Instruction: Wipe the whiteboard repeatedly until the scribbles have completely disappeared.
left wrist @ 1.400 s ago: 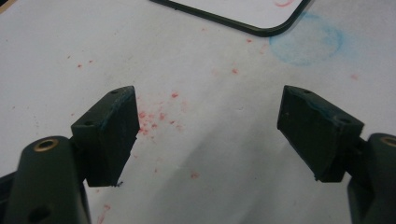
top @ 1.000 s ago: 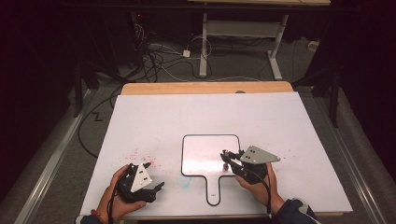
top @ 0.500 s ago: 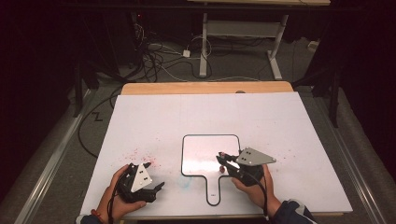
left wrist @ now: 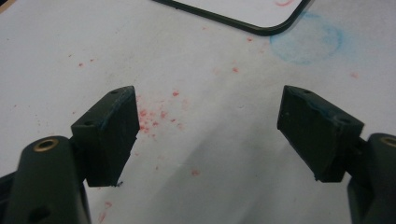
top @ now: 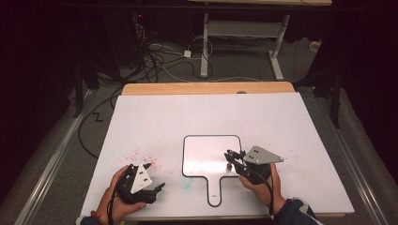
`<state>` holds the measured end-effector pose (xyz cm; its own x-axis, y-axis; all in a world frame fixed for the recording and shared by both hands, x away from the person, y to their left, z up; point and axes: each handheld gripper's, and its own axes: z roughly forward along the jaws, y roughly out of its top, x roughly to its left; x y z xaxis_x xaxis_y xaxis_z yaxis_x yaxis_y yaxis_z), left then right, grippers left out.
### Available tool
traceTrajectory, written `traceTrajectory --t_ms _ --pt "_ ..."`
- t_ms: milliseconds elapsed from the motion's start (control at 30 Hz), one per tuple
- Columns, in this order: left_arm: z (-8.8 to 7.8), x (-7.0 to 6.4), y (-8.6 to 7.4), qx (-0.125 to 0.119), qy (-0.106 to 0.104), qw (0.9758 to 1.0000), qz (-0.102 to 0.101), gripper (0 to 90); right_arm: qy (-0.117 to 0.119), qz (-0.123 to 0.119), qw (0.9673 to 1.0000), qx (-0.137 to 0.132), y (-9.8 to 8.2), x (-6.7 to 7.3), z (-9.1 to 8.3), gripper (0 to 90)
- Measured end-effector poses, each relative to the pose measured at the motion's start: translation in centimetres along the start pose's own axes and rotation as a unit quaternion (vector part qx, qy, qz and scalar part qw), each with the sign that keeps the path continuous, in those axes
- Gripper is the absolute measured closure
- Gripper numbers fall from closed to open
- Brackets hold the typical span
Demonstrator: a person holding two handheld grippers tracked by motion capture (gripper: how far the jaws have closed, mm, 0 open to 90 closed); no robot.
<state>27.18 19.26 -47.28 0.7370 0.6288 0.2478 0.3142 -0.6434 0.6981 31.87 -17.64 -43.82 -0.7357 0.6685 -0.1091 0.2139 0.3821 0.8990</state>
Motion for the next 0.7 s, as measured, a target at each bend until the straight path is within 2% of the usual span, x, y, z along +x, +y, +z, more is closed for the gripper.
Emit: traceTrajectory --t_ms 33,167,200,300,367,467,600,700 --pt "0.0 0.0 0.0 0.0 -0.001 1.0 0.001 20.1 0.0 0.0 1.0 0.0 0.0 0.0 0.0 81.4" --pt "0.0 -0.1 0.1 0.0 0.0 1.0 0.002 20.1 0.033 -0.003 0.9994 -0.006 0.2 1.6 0.3 81.4" --pt "0.0 0.0 0.1 0.0 0.0 1.0 0.002 20.1 0.04 -0.016 0.9991 -0.006 0.3 2.4 0.4 81.3" --pt "0.0 0.0 0.0 0.0 -0.001 1.0 0.001 20.1 0.039 -0.026 0.9989 -0.005 0.4 2.7 0.5 81.4" --pt "0.0 0.0 0.0 -0.001 0.0 1.0 0.001 20.1 0.038 -0.019 0.9991 -0.003 0.4 2.3 0.4 81.4" --pt "-0.1 0.0 0.0 -0.002 0.0 1.0 0.0 20.1 0.018 -0.026 0.9995 -0.002 0.2 1.6 0.2 81.4" --pt "0.0 0.0 0.0 -0.001 0.0 1.0 0.001 20.1 -0.006 -0.019 0.9998 -0.002 0.1 0.4 0.4 81.4" --pt "0.0 0.0 0.1 -0.001 -0.001 1.0 0.001 20.1 -0.007 -0.011 0.9999 -0.007 0.2 0.1 0.9 81.4"
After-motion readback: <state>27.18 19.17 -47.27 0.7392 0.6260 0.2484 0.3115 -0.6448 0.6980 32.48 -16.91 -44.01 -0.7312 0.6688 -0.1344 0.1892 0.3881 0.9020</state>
